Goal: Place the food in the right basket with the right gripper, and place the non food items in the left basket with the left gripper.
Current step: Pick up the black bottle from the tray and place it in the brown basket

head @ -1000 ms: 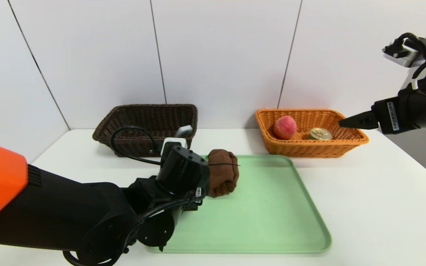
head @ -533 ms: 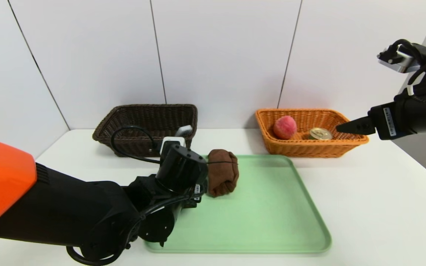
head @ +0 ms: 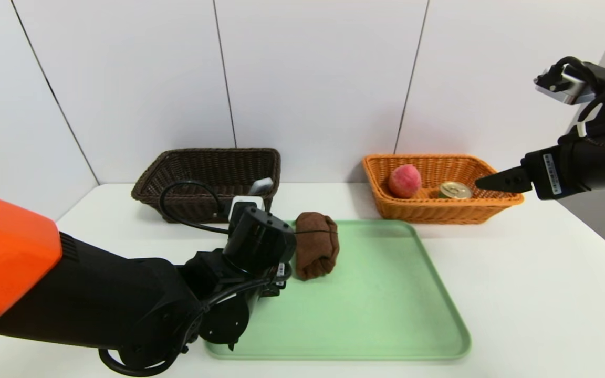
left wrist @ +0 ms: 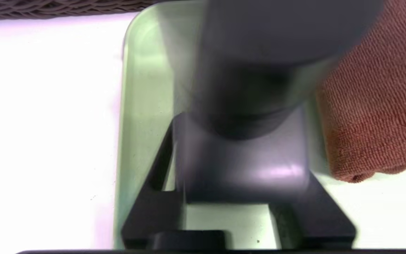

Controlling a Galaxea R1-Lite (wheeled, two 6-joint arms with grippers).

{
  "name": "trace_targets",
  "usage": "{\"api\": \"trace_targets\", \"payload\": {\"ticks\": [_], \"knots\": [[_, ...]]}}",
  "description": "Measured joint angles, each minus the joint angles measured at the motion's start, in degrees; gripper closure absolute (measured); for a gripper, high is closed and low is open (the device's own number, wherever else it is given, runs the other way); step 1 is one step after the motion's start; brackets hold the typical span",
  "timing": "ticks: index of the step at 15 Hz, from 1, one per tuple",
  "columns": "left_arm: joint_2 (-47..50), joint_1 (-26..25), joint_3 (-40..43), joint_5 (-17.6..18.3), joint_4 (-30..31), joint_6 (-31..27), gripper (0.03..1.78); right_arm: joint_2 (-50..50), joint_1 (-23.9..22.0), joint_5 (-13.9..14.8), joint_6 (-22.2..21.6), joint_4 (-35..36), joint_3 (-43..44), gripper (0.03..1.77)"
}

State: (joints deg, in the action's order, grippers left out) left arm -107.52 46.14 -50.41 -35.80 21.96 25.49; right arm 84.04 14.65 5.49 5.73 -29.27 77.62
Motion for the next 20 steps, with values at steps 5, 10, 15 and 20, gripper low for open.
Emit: {"api": "trace_targets", "payload": {"ticks": [5,10,15,20], "knots": [[0.8,0.0,0.2,0.1,-0.3,-0.3,1.17,-0.1,0.0,0.0,0.0,0.0,-0.3,0.10],[6.3,0.4,0.1,1.0,-0.9,-3.3,1.17,-0.3,0.0,0.0,0.0,0.0,-0.5,0.10],[17.2,-0.2,-6.4,7.4,-10.6,-8.7,1.17,-0.7,0.0,0.1,-0.1,0.0,-1.2,0.10],[20.7,-13.2,-24.5,20.2,-26.7,-9.6,1.17,-1.4,0.1,0.2,-0.2,0.0,-2.4,0.10]]}}
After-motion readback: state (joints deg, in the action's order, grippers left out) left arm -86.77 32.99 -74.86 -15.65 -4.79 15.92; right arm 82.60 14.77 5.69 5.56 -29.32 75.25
